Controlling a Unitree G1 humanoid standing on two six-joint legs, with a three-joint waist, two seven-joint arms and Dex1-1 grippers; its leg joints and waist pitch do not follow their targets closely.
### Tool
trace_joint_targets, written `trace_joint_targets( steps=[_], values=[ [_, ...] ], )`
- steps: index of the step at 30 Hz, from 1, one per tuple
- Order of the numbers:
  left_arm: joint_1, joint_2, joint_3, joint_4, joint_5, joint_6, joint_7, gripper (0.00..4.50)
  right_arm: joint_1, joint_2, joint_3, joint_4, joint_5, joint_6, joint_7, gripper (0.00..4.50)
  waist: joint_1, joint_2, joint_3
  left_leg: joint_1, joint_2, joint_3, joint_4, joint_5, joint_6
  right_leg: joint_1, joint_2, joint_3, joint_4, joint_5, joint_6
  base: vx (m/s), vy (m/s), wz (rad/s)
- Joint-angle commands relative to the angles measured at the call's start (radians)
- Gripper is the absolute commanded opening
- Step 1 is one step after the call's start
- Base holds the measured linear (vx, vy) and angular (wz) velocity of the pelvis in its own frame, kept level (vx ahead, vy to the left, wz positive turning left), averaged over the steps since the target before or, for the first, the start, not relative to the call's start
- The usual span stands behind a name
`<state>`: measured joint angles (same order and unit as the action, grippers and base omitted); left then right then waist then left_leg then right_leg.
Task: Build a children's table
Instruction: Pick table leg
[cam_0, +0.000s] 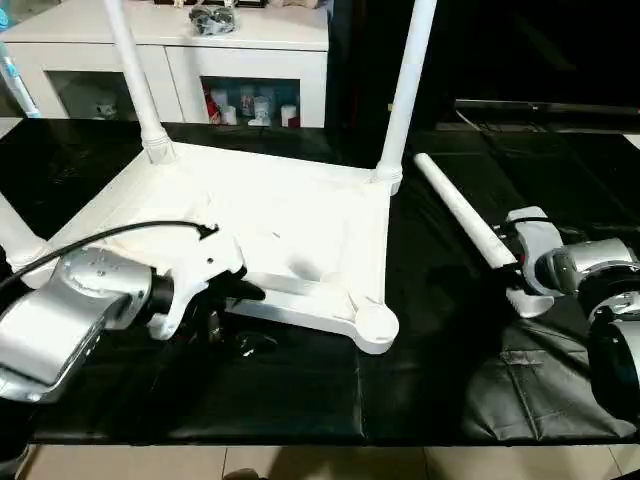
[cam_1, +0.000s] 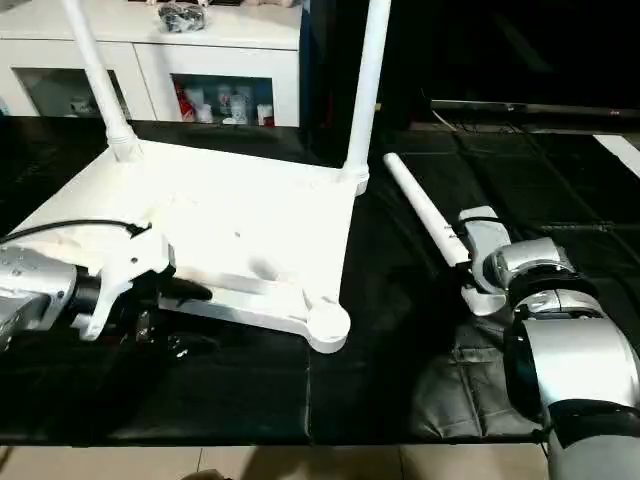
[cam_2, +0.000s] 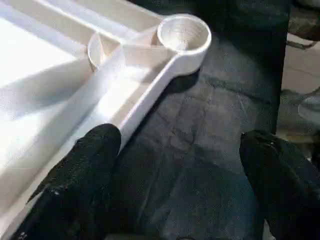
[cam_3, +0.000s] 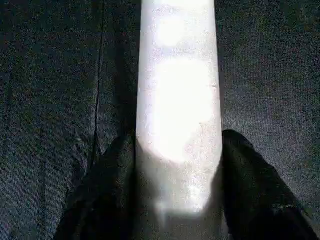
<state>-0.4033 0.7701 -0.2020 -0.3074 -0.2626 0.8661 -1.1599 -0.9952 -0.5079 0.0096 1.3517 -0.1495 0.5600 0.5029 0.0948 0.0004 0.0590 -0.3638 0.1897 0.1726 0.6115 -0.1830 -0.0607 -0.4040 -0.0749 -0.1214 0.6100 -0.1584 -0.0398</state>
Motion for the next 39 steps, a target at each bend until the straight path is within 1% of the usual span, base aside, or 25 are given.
trace_joint_targets(
  steps=[1,2,3,4,5,7,9,10,12,13,14,16,17,21,22,23,25,26,28,30,32,35,36,38,39],
  values=[
    [-0.014,-0.004,-0.002,0.006,-0.003,-0.004,0.012,4.5,0.01,-0.004,0.005,0.021,0.001,0.017,-0.004,1.98,0.0,0.0,-0.057,0.015,0.035,-0.018,-0.066,-0.335,-0.021,0.039,-0.079,0.051,-0.096,-0.538,-0.114,0.0,0.0,0.0],
    [-0.016,-0.006,-0.002,0.009,-0.005,-0.005,0.017,4.5,0.01,-0.004,0.002,0.02,0.0,0.016,-0.005,1.97,-0.001,-0.001,-0.058,0.012,0.035,-0.018,-0.066,-0.333,-0.02,0.041,-0.079,0.051,-0.095,-0.536,-0.11,0.0,0.0,0.0],
    [-0.022,-0.022,0.003,0.021,-0.009,-0.011,0.032,4.5,0.006,-0.009,-0.033,0.018,0.026,0.012,-0.037,1.97,-0.003,-0.006,-0.058,0.012,0.034,-0.017,-0.066,-0.33,-0.019,0.04,-0.078,0.051,-0.096,-0.538,-0.107,0.0,0.0,0.0],
    [-0.022,-0.022,0.003,0.021,-0.009,-0.011,0.032,4.5,0.006,-0.009,-0.033,0.018,0.026,0.012,-0.037,1.97,-0.001,-0.003,-0.059,0.015,0.034,-0.017,-0.064,-0.324,-0.019,0.039,-0.079,0.051,-0.096,-0.54,-0.106,0.0,0.0,0.0],
    [-0.022,-0.022,0.003,0.021,-0.009,-0.011,0.032,4.5,0.006,-0.009,-0.033,0.018,0.026,0.012,-0.037,1.95,-0.002,-0.003,-0.059,0.011,0.034,-0.018,-0.065,-0.322,-0.019,0.041,-0.078,0.05,-0.095,-0.536,-0.105,0.0,0.0,0.0],
    [-0.031,-0.08,0.027,0.059,-0.022,-0.035,0.076,4.5,0.002,-0.022,-0.116,0.011,0.091,-0.014,-0.098,1.95,-0.005,-0.005,-0.059,0.015,0.033,-0.015,-0.064,-0.319,-0.018,0.038,-0.077,0.051,-0.098,-0.532,-0.102,0.0,0.0,0.0],
    [-0.035,-0.114,0.041,0.08,-0.029,-0.044,0.101,4.5,0.001,-0.029,-0.155,0.008,0.123,-0.022,-0.119,1.95,-0.005,-0.006,-0.062,0.017,0.03,-0.013,-0.061,-0.312,-0.017,0.038,-0.073,0.05,-0.098,-0.51,-0.101,0.0,0.0,0.0],
    [-0.035,-0.114,0.041,0.08,-0.029,-0.044,0.101,4.5,0.001,-0.029,-0.155,0.008,0.123,-0.022,-0.119,1.95,-0.006,-0.005,-0.063,0.007,0.032,-0.016,-0.064,-0.305,-0.014,0.045,-0.075,0.048,-0.094,-0.501,-0.102,0.0,0.0,0.0],
    [-0.046,-0.181,0.06,0.121,-0.033,-0.062,0.154,4.5,0.002,-0.038,-0.207,0.001,0.167,-0.046,-0.136,1.94,-0.015,0.008,-0.061,0.014,0.028,-0.011,-0.06,-0.321,-0.012,0.038,-0.067,0.047,-0.103,-0.49,-0.1,0.0,0.0,0.0],
    [-0.046,-0.181,0.06,0.121,-0.033,-0.062,0.154,4.5,0.002,-0.038,-0.207,0.001,0.167,-0.046,-0.136,1.94,-0.012,0.002,-0.066,0.01,0.027,-0.014,-0.059,-0.306,-0.008,0.046,-0.07,0.046,-0.096,-0.479,-0.105,0.0,0.0,0.0],
    [-0.074,-0.277,0.099,0.177,-0.041,-0.082,0.238,4.5,-0.001,-0.047,-0.314,-0.012,0.258,-0.116,-0.198,1.94,-0.014,0.007,-0.065,0.01,0.027,-0.01,-0.058,-0.298,-0.003,0.044,-0.071,0.048,-0.099,-0.475,-0.105,0.0,0.0,0.0],
    [-0.1,-0.345,0.124,0.227,-0.038,-0.105,0.314,4.5,-0.003,-0.045,-0.408,-0.031,0.345,-0.179,-0.232,1.94,-0.012,0.013,-0.071,0.012,0.024,-0.009,-0.053,-0.277,0.005,0.045,-0.069,0.045,-0.098,-0.452,-0.1,0.0,0.0,0.0],
    [-0.105,-0.356,0.126,0.236,-0.035,-0.111,0.329,4.5,-0.003,-0.043,-0.422,-0.035,0.36,-0.19,-0.23,1.94,-0.014,0.006,-0.069,0.006,0.023,-0.009,-0.054,-0.272,0.017,0.048,-0.066,0.042,-0.098,-0.447,-0.096,0.0,0.0,0.0],
    [-0.112,-0.372,0.129,0.25,-0.031,-0.121,0.353,4.5,-0.001,-0.04,-0.442,-0.044,0.38,-0.21,-0.225,1.94,-0.019,0.005,-0.073,-0.002,0.023,-0.01,-0.054,-0.232,0.034,0.052,-0.066,0.04,-0.093,-0.413,-0.107,0.0,0.0,0.0],
    [-0.125,-0.41,0.137,0.272,-0.024,-0.138,0.395,4.5,0.011,-0.015,-0.48,-0.079,0.42,-0.255,-0.188,1.94,-0.02,0.02,-0.074,-0.001,0.022,-0.011,-0.053,-0.229,0.034,0.051,-0.065,0.041,-0.09,-0.397,-0.117,0.0,0.0,0.0],
    [-0.139,-0.443,0.148,0.287,-0.025,-0.152,0.429,4.5,0.029,0.01,-0.504,-0.12,0.45,-0.286,-0.154,1.94,-0.028,0.003,-0.075,-0.004,0.023,-0.006,-0.051,-0.221,0.048,0.053,-0.063,0.042,-0.091,-0.36,-0.128,0.0,0.0,0.0],
    [-0.155,-0.478,0.163,0.299,-0.031,-0.167,0.461,4.5,0.052,0.043,-0.535,-0.181,0.493,-0.315,-0.103,1.94,-0.025,0.007,-0.079,-0.008,0.024,-0.007,-0.051,-0.196,0.066,0.058,-0.068,0.043,-0.087,-0.335,-0.132,0.0,0.0,0.0],
    [-0.178,-0.524,0.186,0.307,-0.047,-0.201,0.489,4.5,0.105,0.098,-0.553,-0.315,0.544,-0.322,-0.028,1.94,-0.025,0.006,-0.078,-0.009,0.025,-0.003,-0.051,-0.173,0.092,0.058,-0.066,0.044,-0.092,-0.312,-0.139,0.0,0.0,0.0],
    [-0.198,-0.561,0.209,0.304,-0.068,-0.218,0.501,4.5,0.166,0.152,-0.552,-0.473,0.596,-0.271,0.023,1.94,-0.024,0.002,-0.083,-0.013,0.03,-0.008,-0.053,-0.129,0.108,0.064,-0.067,0.045,-0.08,-0.264,-0.158,0.0,0.0,0.0],
    [-0.214,-0.587,0.224,0.303,-0.089,-0.23,0.508,4.5,0.218,0.193,-0.536,-0.605,0.645,-0.228,0.056,1.93,-0.023,0.004,-0.084,-0.013,0.033,-0.009,-0.052,-0.104,0.124,0.061,-0.066,0.048,-0.075,-0.226,-0.17,0.0,0.0,0.0],
    [-0.233,-0.623,0.243,0.306,-0.118,-0.245,0.532,4.5,0.298,0.237,-0.49,-0.792,0.73,-0.135,0.098,1.93,-0.015,-0.001,-0.086,-0.012,0.036,-0.009,-0.053,-0.085,0.128,0.061,-0.068,0.049,-0.074,-0.224,-0.165,0.0,0.0,0.0],
    [-0.25,-0.651,0.26,0.311,-0.145,-0.241,0.55,4.5,0.356,0.256,-0.445,-0.9,0.776,-0.081,0.13,1.93,-0.004,0.002,-0.083,-0.009,0.036,-0.006,-0.054,-0.091,0.122,0.056,-0.069,0.051,-0.082,-0.259,-0.15,0.0,0.0,0.0],
    [-0.262,-0.666,0.27,0.316,-0.16,-0.235,0.557,4.5,0.391,0.265,-0.415,-0.958,0.796,-0.06,0.152,1.93,-0.002,-0.007,-0.082,-0.009,0.034,-0.005,-0.056,-0.101,0.109,0.056,-0.071,0.05,-0.085,-0.302,-0.138,0.0,0.0,0.0],
    [-0.293,-0.698,0.292,0.344,-0.175,-0.217,0.593,4.5,0.47,0.296,-0.365,-1.095,0.87,0.005,0.216,1.93,0.005,-0.009,-0.076,-0.006,0.033,-0.003,-0.059,-0.12,0.1,0.052,-0.068,0.052,-0.097,-0.346,-0.102,0.0,0.0,0.0],
    [-0.293,-0.698,0.292,0.344,-0.175,-0.217,0.593,4.5,0.47,0.296,-0.365,-1.095,0.87,0.005,0.216,1.93,0.007,-0.009,-0.079,-0.007,0.035,-0.006,-0.059,-0.124,0.096,0.055,-0.072,0.051,-0.093,-0.35,-0.098,0.0,0.0,0.0]
  ],
)
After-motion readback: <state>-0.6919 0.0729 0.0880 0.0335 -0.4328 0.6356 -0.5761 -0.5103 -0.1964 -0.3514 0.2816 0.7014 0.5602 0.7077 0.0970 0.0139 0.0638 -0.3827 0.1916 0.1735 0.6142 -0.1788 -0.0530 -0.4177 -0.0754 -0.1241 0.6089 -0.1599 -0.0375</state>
